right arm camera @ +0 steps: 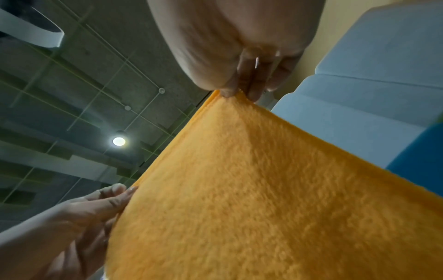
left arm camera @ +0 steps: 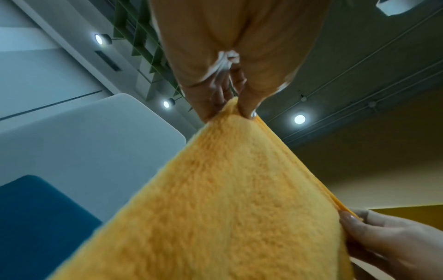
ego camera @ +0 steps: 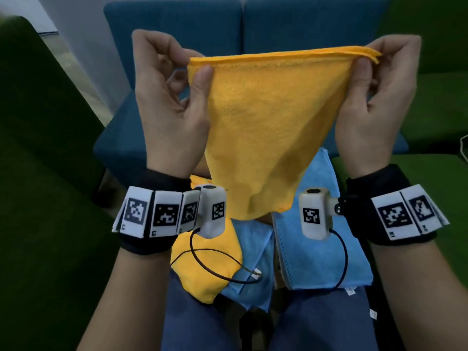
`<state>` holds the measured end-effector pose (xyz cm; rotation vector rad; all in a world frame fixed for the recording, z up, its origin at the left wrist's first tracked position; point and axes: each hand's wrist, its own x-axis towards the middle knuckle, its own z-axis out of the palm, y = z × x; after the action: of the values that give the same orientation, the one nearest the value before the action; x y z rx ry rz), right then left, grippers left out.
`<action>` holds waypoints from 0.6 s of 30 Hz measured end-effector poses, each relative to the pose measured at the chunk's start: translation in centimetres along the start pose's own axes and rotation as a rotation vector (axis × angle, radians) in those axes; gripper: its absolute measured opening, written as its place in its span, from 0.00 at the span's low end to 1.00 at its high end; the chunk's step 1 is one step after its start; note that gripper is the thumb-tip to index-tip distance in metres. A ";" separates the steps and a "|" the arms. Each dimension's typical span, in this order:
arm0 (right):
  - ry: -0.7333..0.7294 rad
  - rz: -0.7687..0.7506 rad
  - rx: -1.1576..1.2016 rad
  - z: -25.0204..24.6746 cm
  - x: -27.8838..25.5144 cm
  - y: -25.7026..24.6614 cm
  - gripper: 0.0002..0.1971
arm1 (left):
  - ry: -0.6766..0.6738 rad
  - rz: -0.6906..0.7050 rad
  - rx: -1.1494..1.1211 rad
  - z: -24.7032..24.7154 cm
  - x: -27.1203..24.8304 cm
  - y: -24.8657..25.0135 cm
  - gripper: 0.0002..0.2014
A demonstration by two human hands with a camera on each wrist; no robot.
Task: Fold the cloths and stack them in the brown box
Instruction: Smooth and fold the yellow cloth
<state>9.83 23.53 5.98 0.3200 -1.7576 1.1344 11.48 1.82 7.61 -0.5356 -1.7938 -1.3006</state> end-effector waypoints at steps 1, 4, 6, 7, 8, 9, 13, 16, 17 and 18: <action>0.025 -0.024 0.007 0.1 0.0 -0.1 0.02 | 0.010 0.010 -0.005 0.1 0.0 0.1 0.10; 0.051 -0.062 -0.009 0.3 0.0 -0.2 0.06 | 0.021 0.001 -0.003 0.4 0.0 -0.2 0.08; 0.005 -0.054 -0.049 0.1 -0.2 -0.1 0.07 | 0.021 -0.033 0.009 0.6 -0.2 -0.4 0.10; -0.020 -0.046 -0.071 -0.2 -0.3 0.1 0.07 | 0.022 -0.049 0.017 0.8 -0.4 -0.5 0.11; -0.042 -0.037 -0.092 -0.6 -0.3 0.3 0.08 | 0.025 -0.063 0.023 1.1 -0.6 -0.6 0.12; -0.061 -0.026 -0.115 -1.0 -0.3 0.5 0.09 | 0.028 -0.078 0.027 1.4 -0.8 -0.8 0.11; -0.102 0.034 -0.206 -2.3 -0.3 1.0 0.14 | 0.045 -0.184 0.009 3.2 -1.6 -1.5 0.09; -0.114 0.108 -0.186 -2.7 -0.8 1.2 0.11 | 0.031 -0.223 0.025 4.2 -2.2 -2.1 0.08; -0.127 0.118 -0.172 -2.9 -1.0 1.3 0.08 | 0.013 -0.227 0.036 4.3 -2.3 -2.1 0.11; -0.153 0.122 -0.166 -3.1 -1.2 1.4 0.06 | -0.010 -0.229 0.039 4.4 -2.4 -2.1 0.14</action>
<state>11.34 26.42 4.50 0.2056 -2.0153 1.0636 9.64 5.44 3.98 -0.3229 -1.9279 -1.4141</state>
